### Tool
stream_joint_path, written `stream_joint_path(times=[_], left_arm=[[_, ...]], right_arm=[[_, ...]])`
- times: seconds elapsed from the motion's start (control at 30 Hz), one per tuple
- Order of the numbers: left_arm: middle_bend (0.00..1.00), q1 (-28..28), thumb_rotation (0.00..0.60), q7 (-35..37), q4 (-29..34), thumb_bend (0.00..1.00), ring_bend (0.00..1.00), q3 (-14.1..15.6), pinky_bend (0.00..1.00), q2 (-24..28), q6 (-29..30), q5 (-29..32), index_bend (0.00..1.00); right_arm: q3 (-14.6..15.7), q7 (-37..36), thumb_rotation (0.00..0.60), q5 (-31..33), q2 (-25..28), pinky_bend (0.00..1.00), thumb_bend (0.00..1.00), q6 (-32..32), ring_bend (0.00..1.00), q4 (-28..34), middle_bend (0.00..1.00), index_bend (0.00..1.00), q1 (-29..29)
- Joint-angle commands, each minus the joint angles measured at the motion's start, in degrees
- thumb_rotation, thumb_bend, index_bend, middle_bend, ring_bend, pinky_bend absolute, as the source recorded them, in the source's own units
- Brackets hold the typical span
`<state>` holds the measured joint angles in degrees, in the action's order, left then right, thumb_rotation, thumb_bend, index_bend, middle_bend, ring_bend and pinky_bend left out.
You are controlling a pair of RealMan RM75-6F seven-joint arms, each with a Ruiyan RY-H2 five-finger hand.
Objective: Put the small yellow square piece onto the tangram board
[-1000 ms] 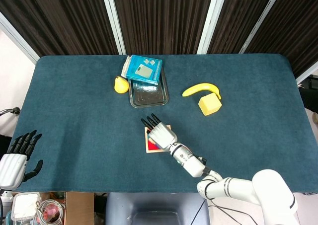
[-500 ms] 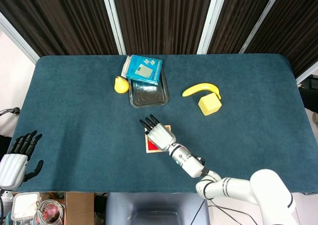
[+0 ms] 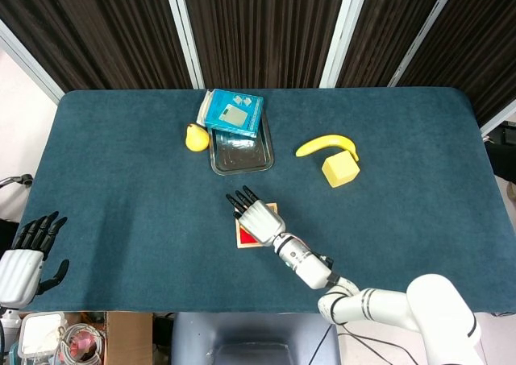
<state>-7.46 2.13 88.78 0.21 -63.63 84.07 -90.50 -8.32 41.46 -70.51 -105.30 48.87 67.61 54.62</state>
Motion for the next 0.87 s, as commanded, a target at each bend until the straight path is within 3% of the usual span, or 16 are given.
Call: stream_joint_path(times=[0.03, 0.13, 0.27, 0.37, 0.43, 0.53, 0.63, 0.7, 0.87], left_arm=[[0.00, 0.14, 0.600, 0.41, -0.11, 0.41, 0.00, 0.00, 0.10, 0.15, 0.36, -0.16, 0.00], [0.00, 0.32, 0.600, 1.21, -0.45, 0.41, 0.00, -0.03, 0.10, 0.22, 1.11, -0.65, 0.00], [0.00, 0.44, 0.600, 1.91, -1.10, 0.41, 0.00, 0.04, 0.10, -0.07, 2.02, -1.60, 0.00], [0.00, 0.44, 0.600, 1.41, -1.38, 0.41, 0.00, 0.29, 0.10, -0.59, 2.30, -2.36, 0.00], [0.00, 0.32, 0.600, 0.75, -1.32, 0.41, 0.00, 0.54, 0.09, -0.94, 2.09, -2.83, 0.00], [0.00, 0.03, 0.600, -0.05, -1.18, 0.41, 0.00, 0.95, 0.10, -1.38, 1.69, -3.67, 0.00], [0.00, -0.25, 0.600, -0.71, -1.22, 0.41, 0.00, 0.86, 0.10, -1.80, 1.32, -3.66, 0.00], [0.00, -0.41, 0.600, -1.02, -1.27, 0.41, 0.00, 0.67, 0.10, -2.20, 1.37, -3.71, 0.00], [0.00, -0.56, 0.600, -1.67, -1.35, 0.41, 0.00, 0.80, 0.10, -2.41, 0.97, -3.64, 0.00]], right_arm=[[1.66, -2.40, 0.600, -3.61, 3.91, 0.00, 0.47, 4.77, 0.00, 5.79, 0.09, 0.41, -2.69], [5.12, -6.29, 0.600, -9.04, 9.86, 0.00, 0.39, 15.10, 0.00, 13.69, 0.08, 0.32, -9.13], [11.35, -5.20, 0.600, -7.79, 22.47, 0.00, 0.25, 26.48, 0.00, 29.10, 0.00, 0.04, -20.63], [16.20, -7.93, 0.600, -7.44, 31.94, 0.00, 0.24, 34.71, 0.00, 37.35, 0.00, 0.00, -28.96], [18.69, -14.39, 0.600, -9.70, 35.01, 0.00, 0.24, 40.83, 0.00, 36.04, 0.00, 0.00, -34.60], [20.06, -24.21, 0.600, -11.08, 34.85, 0.00, 0.23, 47.34, 0.00, 28.57, 0.00, 0.00, -41.59], [20.00, -28.21, 0.600, -10.81, 35.88, 0.00, 0.22, 47.73, 0.00, 25.50, 0.00, 0.00, -44.11], [17.93, -30.93, 0.600, -11.17, 35.63, 0.00, 0.22, 49.46, 0.00, 24.64, 0.00, 0.00, -45.12], [17.31, -30.97, 0.600, -12.97, 35.87, 0.00, 0.19, 47.33, 0.00, 23.80, 0.00, 0.00, -45.79]])
